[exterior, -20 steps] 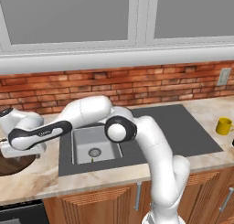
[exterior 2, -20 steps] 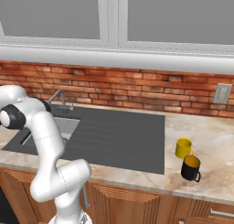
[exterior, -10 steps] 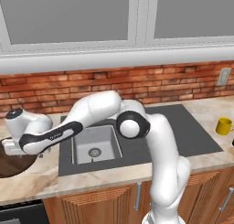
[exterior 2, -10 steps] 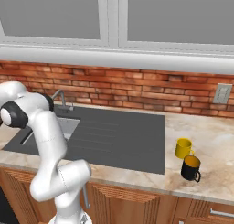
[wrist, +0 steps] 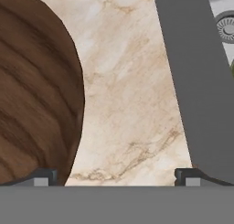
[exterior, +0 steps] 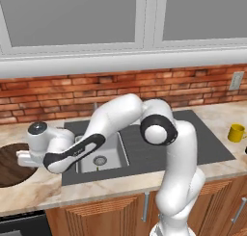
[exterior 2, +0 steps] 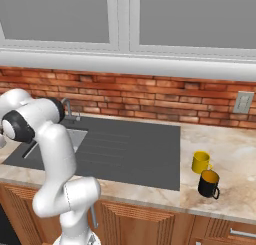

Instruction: Clear the mugs and bowl far away from the sink.

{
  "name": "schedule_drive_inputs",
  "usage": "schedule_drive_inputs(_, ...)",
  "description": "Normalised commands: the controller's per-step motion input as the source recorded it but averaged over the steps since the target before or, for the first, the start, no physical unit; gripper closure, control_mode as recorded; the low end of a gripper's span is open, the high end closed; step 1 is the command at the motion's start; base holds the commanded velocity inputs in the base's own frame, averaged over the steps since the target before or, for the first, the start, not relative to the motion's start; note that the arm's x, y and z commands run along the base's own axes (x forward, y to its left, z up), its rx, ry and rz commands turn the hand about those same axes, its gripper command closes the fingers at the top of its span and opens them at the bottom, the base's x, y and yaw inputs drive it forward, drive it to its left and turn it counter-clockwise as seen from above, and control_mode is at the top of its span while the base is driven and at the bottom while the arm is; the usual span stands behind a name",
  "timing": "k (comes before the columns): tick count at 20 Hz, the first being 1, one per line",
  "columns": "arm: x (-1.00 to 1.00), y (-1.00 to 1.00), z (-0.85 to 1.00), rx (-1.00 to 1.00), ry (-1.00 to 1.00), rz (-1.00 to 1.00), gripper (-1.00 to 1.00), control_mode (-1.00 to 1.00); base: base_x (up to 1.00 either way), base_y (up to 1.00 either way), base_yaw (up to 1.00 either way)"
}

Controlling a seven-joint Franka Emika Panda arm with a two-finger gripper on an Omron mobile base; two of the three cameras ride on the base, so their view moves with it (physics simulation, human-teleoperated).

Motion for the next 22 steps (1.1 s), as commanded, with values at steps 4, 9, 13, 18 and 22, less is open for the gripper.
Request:
schedule_drive_inputs(4, 0.06, 0.06, -0.12, 0.07, 0.0, 0.0, -1.0, -1.0, 0.0, 0.0, 0.0)
schedule_drive_inputs(9, 0.2, 0.31, -0.01, 0.08, 0.0, -0.04, -1.0, -1.0, 0.0, 0.0, 0.0)
schedule_drive_inputs(13, 0.16, 0.38, -0.03, 0.01, 0.0, -0.05, -1.0, -1.0, 0.0, 0.0, 0.0)
schedule_drive_inputs(18, 0.17, 0.26, -0.08, 0.0, 0.0, -0.04, 1.0, -1.0, 0.0, 0.0, 0.0)
schedule_drive_inputs(22, 0.0, 0.0, 0.0, 0.0, 0.0, 0.0, 1.0, -1.0, 0.0, 0.0, 0.0)
